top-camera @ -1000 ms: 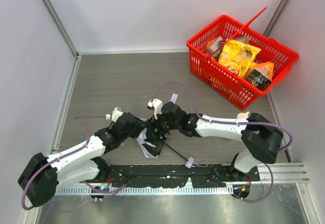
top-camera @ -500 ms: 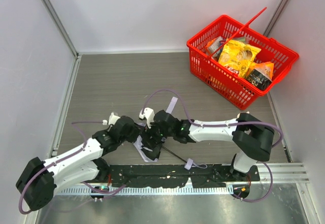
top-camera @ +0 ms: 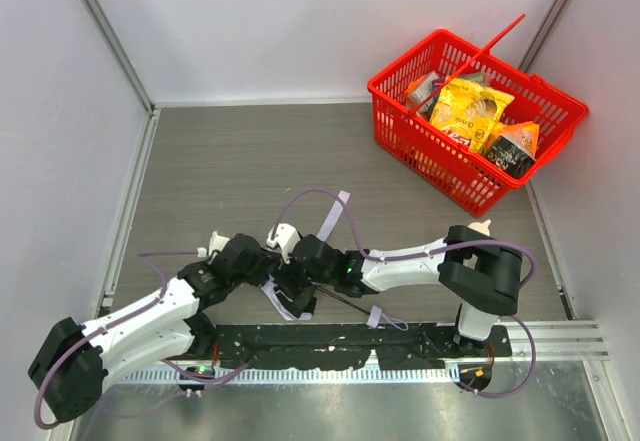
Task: Put away the umbrella
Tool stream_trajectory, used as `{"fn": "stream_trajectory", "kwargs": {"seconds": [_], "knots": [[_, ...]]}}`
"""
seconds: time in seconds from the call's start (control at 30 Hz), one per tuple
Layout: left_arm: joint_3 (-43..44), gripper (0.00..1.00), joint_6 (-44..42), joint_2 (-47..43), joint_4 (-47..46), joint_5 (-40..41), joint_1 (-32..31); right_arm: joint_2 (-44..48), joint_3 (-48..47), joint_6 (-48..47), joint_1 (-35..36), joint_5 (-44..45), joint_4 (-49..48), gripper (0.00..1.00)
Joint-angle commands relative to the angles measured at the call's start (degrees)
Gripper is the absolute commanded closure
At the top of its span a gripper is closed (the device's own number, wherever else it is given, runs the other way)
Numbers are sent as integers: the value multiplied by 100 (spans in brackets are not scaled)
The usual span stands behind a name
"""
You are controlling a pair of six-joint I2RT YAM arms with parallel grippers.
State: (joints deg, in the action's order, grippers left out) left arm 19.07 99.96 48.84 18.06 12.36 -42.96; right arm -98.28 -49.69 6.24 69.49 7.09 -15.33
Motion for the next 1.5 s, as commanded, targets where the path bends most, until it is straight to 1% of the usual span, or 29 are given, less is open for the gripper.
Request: {"fn": "stream_trajectory", "kwargs": {"seconds": [0.0,0.03,0.07,0.1,0.13,0.17,0.27,0.3,0.33,0.37,0.4,0.43,0.47,0.5,0.53,0.57,0.6,0.63,0.7,0.73,0.8,0.87,0.93,1.0,1.1,1.23,1.3,1.37,1.47], "knots": [[255,100,559,-173,-840,-814,-63,-271,39,26,-67,92,-233,40],[246,100,559,-147,-848,-849,-63,-323,12,70,-94,-5,-207,51],[238,100,594,-138,-875,-884,-63,-332,-40,79,-129,-128,-146,59],[238,100,595,-120,-892,-902,-55,-341,-58,36,-138,-242,-128,72],[246,100,586,-120,-936,-919,-55,-341,-76,35,-155,-330,-128,79],[246,100,568,-94,-997,-928,-63,-297,-76,35,-155,-340,-119,98],[404,100,192,-33,-1112,-894,-46,-104,-23,167,-321,-524,-145,99],[492,100,16,-32,-1086,-841,-46,36,99,306,-401,-847,-232,99],[588,100,-229,-32,-1068,-788,-55,98,170,412,-602,-972,-433,99],[676,92,-475,-58,-1068,-709,-37,246,362,596,-717,-1417,-549,99],[738,81,-687,-102,-1042,-613,-46,309,425,685,-1005,-1630,-785,99],[817,68,-889,-172,-981,-508,-46,449,617,877,-1138,-2015,-891,99],[887,57,-1039,-269,-858,-402,-46,563,697,949,-1418,-2228,-1101,99],[940,51,-1223,-357,-770,-288,-46,625,811,1071,-1665,-2552,-1182,99],[975,44,-1381,-462,-735,-191,-46,739,847,1090,-1745,-2712,-1278,99],[1002,39,-1540,-559,-717,-121,-37,810,908,1116,-1885,-2913,-1288,99],[1054,33,-1654,-664,-664,-50,-28,906,935,1116,-1939,-2994,-1297,99],[1090,29,-1769,-743,-629,-23,-11,968,926,1125,-2027,-3108,-1253,99],[1239,9,-2128,-937,-480,64,24,1100,996,1238,-2263,-3344,-1305,99],[1387,6,-2356,-1016,-375,134,24,1205,1014,1344,-2334,-3416,-1367,99],[1564,5,-2761,-1192,-199,240,33,1328,1093,1554,-2572,-3696,-1534,99],[1661,5,-3121,-1271,-215,180,33,1416,1085,1704,-2783,-3996,-1631,99],[1758,8,-3377,-1298,-172,57,33,1530,979,1688,-2897,-4110,-1499,99],[1811,8,-3483,-1342,3,82,42,1662,717,1496,-2924,-4023,-1166,99],[1688,8,-3501,-1561,92,188,33,1821,268,968,-2985,-3768,-280,99],[1503,7,-3536,-1904,-22,162,42,1813,-277,748,-3240,-3882,178,99],[1416,4,-3484,-1966,-118,-22,42,1795,-488,590,-3258,-3926,381,99],[1363,0,-3300,-1983,-110,-207,33,1847,-480,440,-3258,-3926,356,99],[1179,0,-2800,-2071,-320,-365,77,2005,-279,387,-3249,-3891,154,99]]}}
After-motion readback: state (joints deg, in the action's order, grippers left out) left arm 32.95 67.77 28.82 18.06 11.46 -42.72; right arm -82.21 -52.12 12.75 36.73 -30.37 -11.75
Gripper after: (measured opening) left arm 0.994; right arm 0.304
